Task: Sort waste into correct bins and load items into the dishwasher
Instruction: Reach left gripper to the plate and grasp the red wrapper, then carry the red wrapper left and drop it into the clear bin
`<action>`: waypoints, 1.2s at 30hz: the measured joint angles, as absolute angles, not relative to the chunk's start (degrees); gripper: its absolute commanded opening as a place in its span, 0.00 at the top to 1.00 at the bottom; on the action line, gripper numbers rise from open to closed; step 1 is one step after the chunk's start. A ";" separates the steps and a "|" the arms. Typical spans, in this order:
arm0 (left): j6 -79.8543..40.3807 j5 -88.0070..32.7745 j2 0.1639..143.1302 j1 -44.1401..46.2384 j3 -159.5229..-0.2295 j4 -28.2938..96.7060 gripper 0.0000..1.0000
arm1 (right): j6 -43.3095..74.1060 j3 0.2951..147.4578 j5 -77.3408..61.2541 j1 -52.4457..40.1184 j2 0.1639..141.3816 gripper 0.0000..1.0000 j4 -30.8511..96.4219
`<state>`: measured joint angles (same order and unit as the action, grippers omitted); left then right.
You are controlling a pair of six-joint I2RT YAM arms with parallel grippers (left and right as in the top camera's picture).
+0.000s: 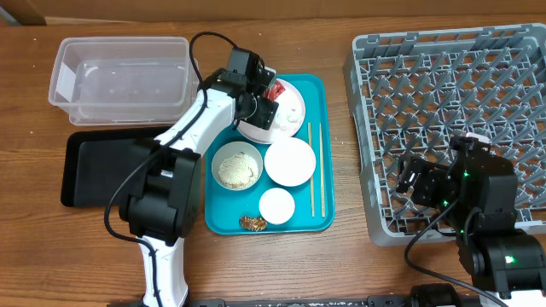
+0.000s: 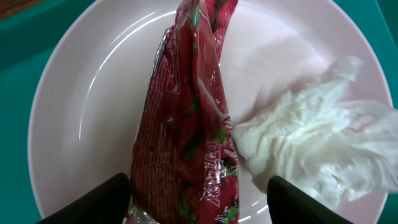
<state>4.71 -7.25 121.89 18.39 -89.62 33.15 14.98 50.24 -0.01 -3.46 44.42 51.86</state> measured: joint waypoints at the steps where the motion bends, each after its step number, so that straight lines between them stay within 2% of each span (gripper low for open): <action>1: 4.69 -7.22 122.06 18.39 -89.62 33.12 0.34 | 14.98 50.24 -0.03 -3.46 44.42 0.00 52.05; 8: 4.69 -5.91 122.10 18.39 -89.62 33.74 0.40 | 14.96 50.24 -0.03 -3.46 44.42 0.00 52.23; 10: 4.67 -5.32 122.10 18.39 -89.62 34.30 0.54 | 14.98 50.24 -0.03 -3.46 44.42 0.00 52.23; 11: 4.71 -5.23 122.10 18.39 -89.62 34.28 0.64 | 14.98 50.24 -0.03 -3.46 44.42 0.00 52.25; 12: 4.58 -5.08 122.10 18.39 -89.62 34.33 0.83 | 14.96 50.24 -0.03 -3.46 44.42 0.00 52.27; 13: 4.60 -5.04 122.10 18.39 -89.62 34.41 0.96 | 14.96 50.24 -0.03 -3.46 44.42 0.00 52.27; 26: 2.28 -1.39 118.78 16.71 -92.14 36.56 0.96 | 14.96 50.24 -0.03 -3.46 44.42 0.00 52.73; 31: 1.83 4.67 109.34 13.37 -95.00 35.88 0.96 | 14.96 50.24 -0.01 -3.46 44.42 0.00 52.75; 36: 1.78 7.20 106.10 7.90 -96.05 35.77 0.96 | 14.96 50.24 -0.01 -3.46 44.42 0.00 52.80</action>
